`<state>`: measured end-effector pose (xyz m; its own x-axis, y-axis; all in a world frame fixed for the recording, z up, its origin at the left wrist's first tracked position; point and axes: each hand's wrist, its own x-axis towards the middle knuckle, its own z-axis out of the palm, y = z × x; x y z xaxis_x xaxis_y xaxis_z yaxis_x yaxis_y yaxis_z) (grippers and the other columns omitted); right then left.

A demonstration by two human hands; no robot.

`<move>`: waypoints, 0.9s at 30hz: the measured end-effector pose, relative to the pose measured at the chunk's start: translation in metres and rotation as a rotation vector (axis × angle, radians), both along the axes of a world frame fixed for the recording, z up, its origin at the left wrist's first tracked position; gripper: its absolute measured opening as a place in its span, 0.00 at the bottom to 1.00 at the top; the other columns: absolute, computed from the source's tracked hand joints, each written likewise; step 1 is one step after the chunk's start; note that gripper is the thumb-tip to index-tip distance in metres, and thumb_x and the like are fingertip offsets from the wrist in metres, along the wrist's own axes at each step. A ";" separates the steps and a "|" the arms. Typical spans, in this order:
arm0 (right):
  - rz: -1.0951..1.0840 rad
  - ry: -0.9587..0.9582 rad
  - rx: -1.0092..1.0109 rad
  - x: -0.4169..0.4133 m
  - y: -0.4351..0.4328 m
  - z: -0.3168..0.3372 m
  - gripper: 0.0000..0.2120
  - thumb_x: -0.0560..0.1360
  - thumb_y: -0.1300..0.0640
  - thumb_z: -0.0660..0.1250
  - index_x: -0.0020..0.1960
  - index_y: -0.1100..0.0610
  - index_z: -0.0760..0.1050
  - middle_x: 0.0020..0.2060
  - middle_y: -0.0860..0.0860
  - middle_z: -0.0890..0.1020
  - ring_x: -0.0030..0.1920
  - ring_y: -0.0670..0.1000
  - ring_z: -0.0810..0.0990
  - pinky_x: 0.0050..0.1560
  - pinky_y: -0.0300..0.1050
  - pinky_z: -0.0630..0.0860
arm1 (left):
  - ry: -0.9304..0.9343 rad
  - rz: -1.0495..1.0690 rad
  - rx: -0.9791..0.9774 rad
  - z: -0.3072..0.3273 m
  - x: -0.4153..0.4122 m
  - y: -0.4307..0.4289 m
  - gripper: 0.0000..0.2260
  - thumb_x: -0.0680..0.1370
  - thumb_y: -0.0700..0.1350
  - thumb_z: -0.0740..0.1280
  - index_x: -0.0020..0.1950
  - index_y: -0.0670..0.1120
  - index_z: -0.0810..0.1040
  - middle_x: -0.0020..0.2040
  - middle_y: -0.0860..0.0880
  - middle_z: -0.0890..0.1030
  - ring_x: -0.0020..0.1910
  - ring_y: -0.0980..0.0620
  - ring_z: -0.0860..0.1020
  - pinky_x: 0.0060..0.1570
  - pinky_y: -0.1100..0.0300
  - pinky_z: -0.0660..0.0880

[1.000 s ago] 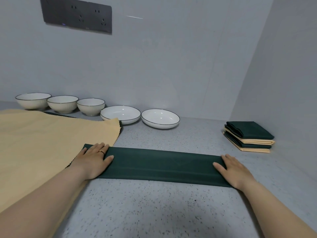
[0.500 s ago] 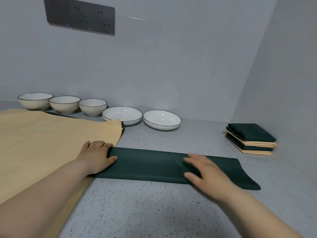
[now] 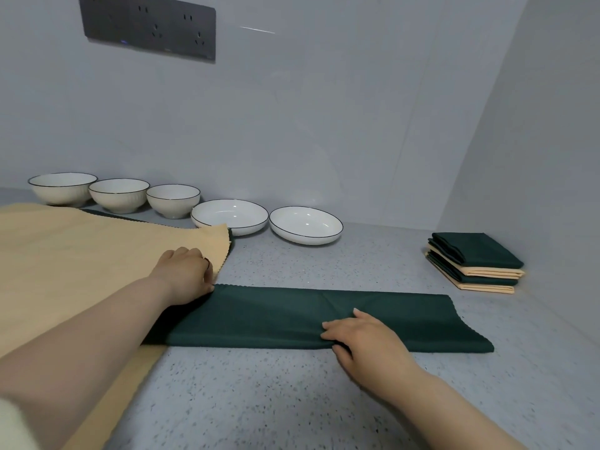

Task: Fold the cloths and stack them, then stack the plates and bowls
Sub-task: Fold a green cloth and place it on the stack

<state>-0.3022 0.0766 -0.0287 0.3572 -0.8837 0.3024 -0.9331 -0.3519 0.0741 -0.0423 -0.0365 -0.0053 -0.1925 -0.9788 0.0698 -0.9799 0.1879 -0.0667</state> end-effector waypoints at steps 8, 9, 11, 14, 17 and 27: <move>0.036 -0.172 0.083 -0.011 -0.006 0.001 0.16 0.73 0.66 0.60 0.56 0.56 0.80 0.58 0.47 0.80 0.59 0.45 0.78 0.71 0.44 0.55 | 0.053 -0.099 -0.036 -0.001 0.014 0.041 0.05 0.79 0.51 0.59 0.44 0.52 0.68 0.47 0.56 0.78 0.46 0.54 0.73 0.49 0.65 0.57; 0.032 -0.153 0.092 -0.012 -0.007 0.001 0.16 0.75 0.66 0.58 0.59 0.56 0.78 0.61 0.46 0.78 0.63 0.45 0.75 0.71 0.39 0.51 | 0.076 -0.097 -0.035 -0.002 0.014 0.051 0.07 0.79 0.51 0.59 0.41 0.53 0.66 0.42 0.58 0.75 0.44 0.55 0.71 0.49 0.65 0.56; 0.011 -0.140 0.119 -0.017 -0.006 0.002 0.18 0.78 0.63 0.55 0.64 0.53 0.73 0.67 0.44 0.72 0.69 0.43 0.67 0.70 0.32 0.49 | 0.125 -0.099 -0.004 -0.002 0.012 0.071 0.12 0.78 0.51 0.60 0.36 0.54 0.63 0.36 0.60 0.70 0.41 0.56 0.70 0.48 0.65 0.57; -0.060 -0.049 0.164 -0.020 -0.004 0.006 0.18 0.79 0.60 0.53 0.67 0.52 0.69 0.69 0.45 0.69 0.72 0.45 0.62 0.71 0.36 0.49 | 0.295 -0.134 0.063 -0.003 0.004 0.105 0.12 0.76 0.51 0.64 0.34 0.55 0.65 0.34 0.61 0.70 0.37 0.63 0.70 0.41 0.71 0.62; -0.142 0.000 0.168 -0.025 0.005 0.009 0.18 0.80 0.57 0.52 0.69 0.52 0.66 0.70 0.46 0.68 0.73 0.47 0.59 0.72 0.39 0.51 | 0.478 -0.165 0.103 -0.006 -0.007 0.134 0.11 0.74 0.50 0.67 0.34 0.55 0.67 0.33 0.60 0.74 0.37 0.65 0.71 0.41 0.77 0.60; 0.047 -0.102 0.168 -0.015 0.088 0.001 0.25 0.78 0.48 0.57 0.73 0.49 0.57 0.74 0.44 0.57 0.75 0.44 0.53 0.70 0.33 0.41 | 0.650 -0.213 0.043 -0.015 -0.033 0.188 0.10 0.75 0.49 0.66 0.38 0.58 0.67 0.32 0.59 0.75 0.41 0.65 0.71 0.40 0.78 0.61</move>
<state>-0.3175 0.1647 -0.0277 0.3740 -0.9080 0.1887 -0.9152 -0.3943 -0.0835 -0.0753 0.1517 -0.0208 -0.3137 -0.9286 0.1982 -0.7597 0.3706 0.5343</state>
